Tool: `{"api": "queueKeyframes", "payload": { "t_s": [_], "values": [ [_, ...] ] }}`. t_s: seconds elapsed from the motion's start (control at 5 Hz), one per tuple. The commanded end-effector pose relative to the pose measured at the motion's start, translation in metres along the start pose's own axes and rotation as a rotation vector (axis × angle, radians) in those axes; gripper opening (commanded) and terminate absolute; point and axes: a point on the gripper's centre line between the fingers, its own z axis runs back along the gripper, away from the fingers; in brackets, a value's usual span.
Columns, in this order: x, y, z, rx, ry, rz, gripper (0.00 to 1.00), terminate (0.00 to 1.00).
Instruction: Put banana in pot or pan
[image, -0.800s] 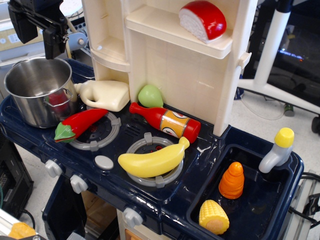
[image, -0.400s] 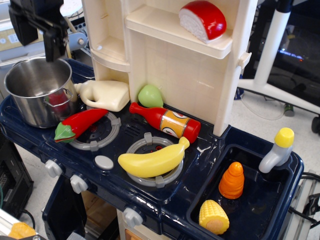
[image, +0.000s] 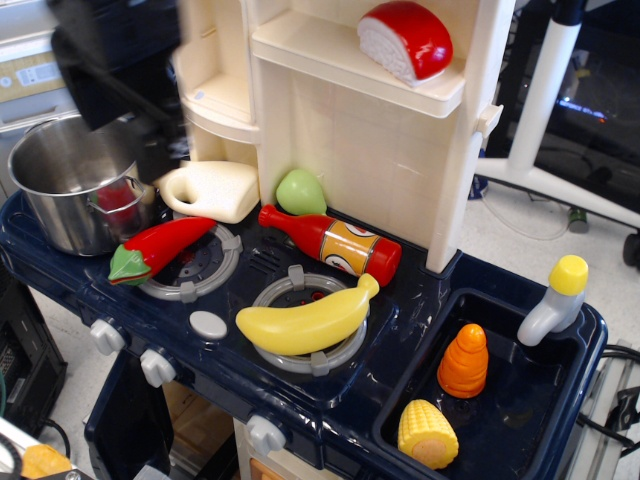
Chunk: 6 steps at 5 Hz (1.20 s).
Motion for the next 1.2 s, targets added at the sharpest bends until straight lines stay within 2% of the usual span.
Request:
{"api": "queueKeyframes", "payload": {
  "t_s": [0.0, 0.2, 0.4, 0.6, 0.8, 1.0],
  "values": [
    [0.027, -0.044, 0.008, -0.067, 0.009, -0.059, 1.00, 0.00],
    [0.038, -0.049, -0.008, -0.099, -0.040, -0.134, 1.00, 0.00],
    [0.041, -0.066, -0.034, -0.067, -0.127, -0.129, 1.00, 0.00],
    [0.039, -0.080, -0.041, -0.141, -0.115, -0.132, 1.00, 0.00],
    [0.044, -0.091, -0.043, -0.189, -0.078, -0.258, 1.00, 0.00],
    [0.040, -0.105, -0.054, -0.153, -0.132, -0.212, 1.00, 0.00]
  ]
}}
